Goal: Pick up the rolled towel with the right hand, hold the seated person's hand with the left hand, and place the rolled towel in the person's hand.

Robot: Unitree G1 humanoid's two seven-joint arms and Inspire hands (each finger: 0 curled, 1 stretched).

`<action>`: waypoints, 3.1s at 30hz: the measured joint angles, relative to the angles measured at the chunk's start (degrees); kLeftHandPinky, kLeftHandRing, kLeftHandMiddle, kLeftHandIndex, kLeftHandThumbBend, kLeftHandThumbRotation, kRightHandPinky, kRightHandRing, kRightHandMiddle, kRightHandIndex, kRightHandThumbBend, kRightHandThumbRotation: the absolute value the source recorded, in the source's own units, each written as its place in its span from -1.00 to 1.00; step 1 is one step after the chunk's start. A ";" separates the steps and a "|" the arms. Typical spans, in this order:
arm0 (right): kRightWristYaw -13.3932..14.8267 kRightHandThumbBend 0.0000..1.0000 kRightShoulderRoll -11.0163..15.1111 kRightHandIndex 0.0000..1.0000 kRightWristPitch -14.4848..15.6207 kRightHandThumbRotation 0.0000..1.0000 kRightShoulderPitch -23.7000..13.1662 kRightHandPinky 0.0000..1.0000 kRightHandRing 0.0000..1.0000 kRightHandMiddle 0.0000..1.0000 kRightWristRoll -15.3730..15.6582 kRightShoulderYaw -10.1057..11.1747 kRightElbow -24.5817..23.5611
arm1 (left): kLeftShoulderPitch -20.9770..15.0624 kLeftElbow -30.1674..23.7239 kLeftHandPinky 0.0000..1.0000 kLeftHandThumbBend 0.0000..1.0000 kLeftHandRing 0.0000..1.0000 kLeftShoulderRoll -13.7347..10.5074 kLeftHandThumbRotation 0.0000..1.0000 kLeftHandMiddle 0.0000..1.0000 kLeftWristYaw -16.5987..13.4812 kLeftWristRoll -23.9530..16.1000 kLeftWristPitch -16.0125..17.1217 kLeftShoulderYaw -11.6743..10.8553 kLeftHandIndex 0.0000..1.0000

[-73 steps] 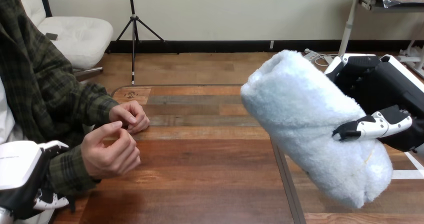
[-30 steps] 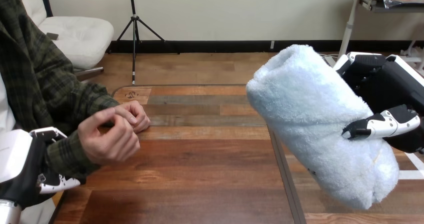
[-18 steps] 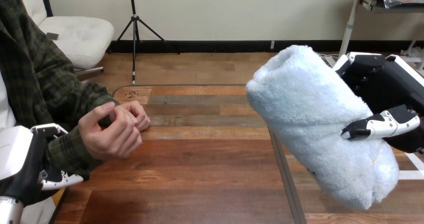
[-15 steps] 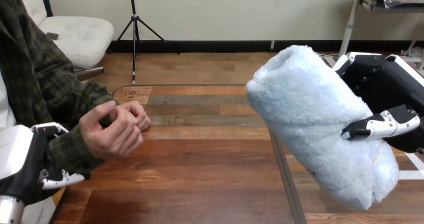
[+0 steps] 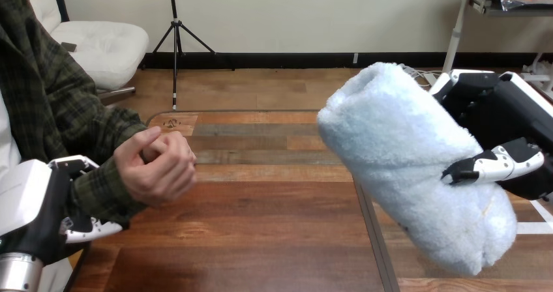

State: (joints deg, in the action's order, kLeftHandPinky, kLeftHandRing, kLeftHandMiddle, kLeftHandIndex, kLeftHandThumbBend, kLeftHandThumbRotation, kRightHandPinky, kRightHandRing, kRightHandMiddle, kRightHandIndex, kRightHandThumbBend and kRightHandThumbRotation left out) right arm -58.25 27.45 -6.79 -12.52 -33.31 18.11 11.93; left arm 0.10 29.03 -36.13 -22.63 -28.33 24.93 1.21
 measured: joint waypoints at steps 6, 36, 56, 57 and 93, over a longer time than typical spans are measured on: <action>-0.58 0.73 -0.24 -0.09 -0.31 -0.87 -0.32 -0.46 -0.33 -0.19 0.29 -0.49 0.55 | 0.76 -2.60 -0.25 0.75 -0.16 1.17 -1.00 -0.05 0.29 0.11 -0.64 -0.39 -0.03; -1.23 0.73 -2.80 -0.06 -0.29 -0.92 -3.10 -0.38 -0.26 -0.11 1.93 -5.34 2.31 | 2.45 -12.34 -0.25 0.78 -0.17 5.25 -1.00 -0.07 2.39 -0.28 -3.16 -0.48 -0.04; -0.80 0.77 -5.33 -0.07 -0.75 -1.00 -7.77 -0.46 -0.33 -0.17 4.92 -8.69 6.37 | 2.11 -13.01 -0.32 0.88 -0.24 8.21 -1.00 -0.13 0.41 -1.85 -0.90 -0.05 -0.09; -0.80 0.77 -5.36 -0.07 -0.84 -1.00 -8.04 -0.47 -0.33 -0.17 5.20 -8.85 6.63 | 2.10 -13.01 -0.32 0.89 -0.24 8.28 -1.00 -0.13 0.32 -1.89 -0.75 -0.03 -0.09; -7.45 0.63 -9.30 -0.11 -10.02 -1.00 -19.73 -0.48 -0.35 -0.20 9.48 -12.89 19.35 | 2.63 -16.23 -0.31 0.89 -0.23 12.67 -1.00 -0.14 0.19 -4.10 0.37 0.25 -0.10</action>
State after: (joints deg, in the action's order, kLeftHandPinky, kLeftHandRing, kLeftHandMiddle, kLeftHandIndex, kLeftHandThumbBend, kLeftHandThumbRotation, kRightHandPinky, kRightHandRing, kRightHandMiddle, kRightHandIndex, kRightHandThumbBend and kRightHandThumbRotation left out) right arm -65.71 18.15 -16.81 -32.24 -23.82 5.22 31.28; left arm 2.74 12.79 -23.46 -22.44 -32.42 25.30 1.46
